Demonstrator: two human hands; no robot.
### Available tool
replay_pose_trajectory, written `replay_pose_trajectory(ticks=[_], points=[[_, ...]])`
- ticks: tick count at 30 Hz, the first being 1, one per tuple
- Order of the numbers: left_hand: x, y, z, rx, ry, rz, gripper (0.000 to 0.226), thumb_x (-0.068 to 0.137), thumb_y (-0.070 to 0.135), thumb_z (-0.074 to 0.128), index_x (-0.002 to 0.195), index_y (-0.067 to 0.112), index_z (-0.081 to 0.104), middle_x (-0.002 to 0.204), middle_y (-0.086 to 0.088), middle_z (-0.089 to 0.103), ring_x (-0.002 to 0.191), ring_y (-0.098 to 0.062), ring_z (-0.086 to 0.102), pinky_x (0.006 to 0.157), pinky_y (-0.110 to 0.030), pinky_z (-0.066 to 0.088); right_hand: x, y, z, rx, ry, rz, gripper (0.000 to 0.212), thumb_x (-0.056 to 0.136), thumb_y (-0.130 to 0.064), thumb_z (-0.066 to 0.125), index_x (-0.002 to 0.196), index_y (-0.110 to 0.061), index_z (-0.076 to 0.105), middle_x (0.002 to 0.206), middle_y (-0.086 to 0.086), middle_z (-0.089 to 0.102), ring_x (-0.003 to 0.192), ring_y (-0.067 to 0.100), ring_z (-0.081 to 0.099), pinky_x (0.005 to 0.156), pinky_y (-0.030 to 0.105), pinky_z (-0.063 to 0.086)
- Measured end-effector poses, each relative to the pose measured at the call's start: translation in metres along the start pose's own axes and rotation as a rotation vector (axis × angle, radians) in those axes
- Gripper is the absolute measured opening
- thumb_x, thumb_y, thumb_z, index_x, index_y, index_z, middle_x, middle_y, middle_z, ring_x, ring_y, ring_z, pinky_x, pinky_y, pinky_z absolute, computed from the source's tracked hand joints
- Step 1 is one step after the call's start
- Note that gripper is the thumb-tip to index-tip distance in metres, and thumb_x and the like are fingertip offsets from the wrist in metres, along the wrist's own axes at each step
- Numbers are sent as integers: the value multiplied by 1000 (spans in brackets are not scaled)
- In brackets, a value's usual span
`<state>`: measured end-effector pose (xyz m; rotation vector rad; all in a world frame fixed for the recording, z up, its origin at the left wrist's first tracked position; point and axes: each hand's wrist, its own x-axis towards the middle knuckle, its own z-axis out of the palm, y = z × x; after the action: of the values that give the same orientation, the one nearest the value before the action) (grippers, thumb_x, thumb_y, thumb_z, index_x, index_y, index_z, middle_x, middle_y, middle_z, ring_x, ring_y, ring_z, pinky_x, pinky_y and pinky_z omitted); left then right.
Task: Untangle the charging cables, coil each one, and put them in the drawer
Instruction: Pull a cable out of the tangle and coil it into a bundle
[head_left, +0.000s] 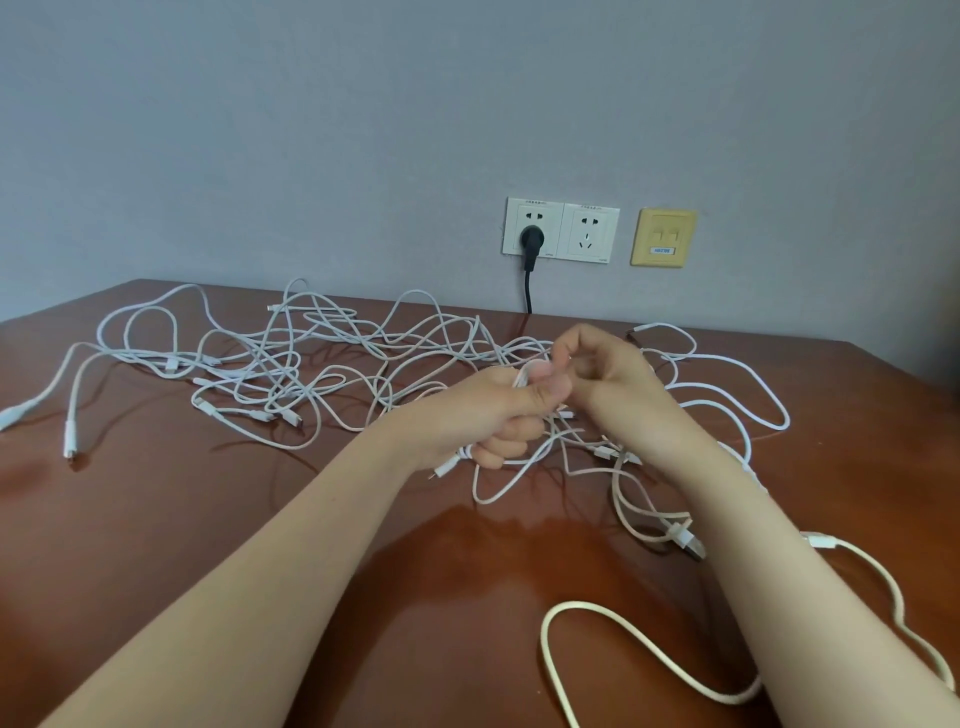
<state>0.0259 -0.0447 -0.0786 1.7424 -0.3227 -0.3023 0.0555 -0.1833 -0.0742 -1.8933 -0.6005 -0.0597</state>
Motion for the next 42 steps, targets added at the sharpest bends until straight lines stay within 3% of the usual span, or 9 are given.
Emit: replay_pose_trajectory(ticks=[3, 6, 18, 23, 27, 32, 38, 42], points=[[2, -6, -4, -35, 4, 32, 37, 100, 31, 34, 69, 16, 50, 40, 9, 24, 33, -2, 16, 35, -12, 13, 2, -1, -5, 232, -4, 93, 24, 99, -10, 39, 77, -11, 48, 49, 6, 44, 33, 9, 30, 37, 16, 24], [6, -6, -2, -58, 104, 58, 38, 101, 29, 31, 70, 12, 44, 39, 8, 26, 31, -2, 17, 34, -11, 15, 2, -2, -2, 258, -25, 109, 24, 99, -8, 37, 79, -6, 49, 45, 6, 45, 31, 11, 31, 35, 16, 27], [12, -3, -13, -301, 562, 193, 35, 102, 25, 34, 68, 15, 35, 33, 9, 27, 26, -3, 19, 34, -9, 13, 4, 1, -4, -68, -5, 161, 38, 97, -30, 46, 65, -12, 57, 38, -2, 48, 34, 7, 42, 42, 17, 37], [12, -5, -14, -245, 518, 144, 34, 102, 27, 33, 70, 16, 36, 34, 9, 27, 27, -3, 19, 34, -11, 13, 0, 1, -2, -180, 40, 82, 35, 91, -41, 52, 65, -18, 59, 41, -6, 48, 38, 6, 40, 41, 14, 33], [13, -7, -10, -113, 463, 119, 34, 102, 27, 33, 70, 15, 34, 35, 10, 26, 28, -3, 19, 33, -10, 15, -2, -3, 2, -144, 32, -53, 24, 94, -21, 53, 74, -14, 62, 37, -15, 42, 36, 1, 37, 42, 10, 28], [13, -9, -3, -53, 391, 75, 35, 102, 27, 33, 71, 14, 40, 34, 10, 26, 27, -2, 19, 32, -9, 15, -1, -4, 4, -51, 114, -71, 25, 95, -15, 50, 72, -14, 58, 37, -13, 44, 34, 1, 36, 40, 9, 28], [13, -4, -5, -265, 455, 171, 32, 103, 25, 31, 88, 14, 56, 35, 9, 25, 28, -3, 18, 34, -9, 15, 1, -2, 0, 157, 15, 92, 32, 97, -26, 46, 72, -11, 57, 39, -2, 38, 30, 7, 26, 33, 14, 21], [13, -3, -10, -501, 488, 183, 30, 103, 26, 32, 86, 10, 50, 35, 8, 24, 28, -3, 17, 31, -10, 14, 0, -4, 0, 161, -93, 189, 42, 100, -33, 37, 73, -9, 59, 44, 2, 50, 33, 11, 40, 37, 16, 34]])
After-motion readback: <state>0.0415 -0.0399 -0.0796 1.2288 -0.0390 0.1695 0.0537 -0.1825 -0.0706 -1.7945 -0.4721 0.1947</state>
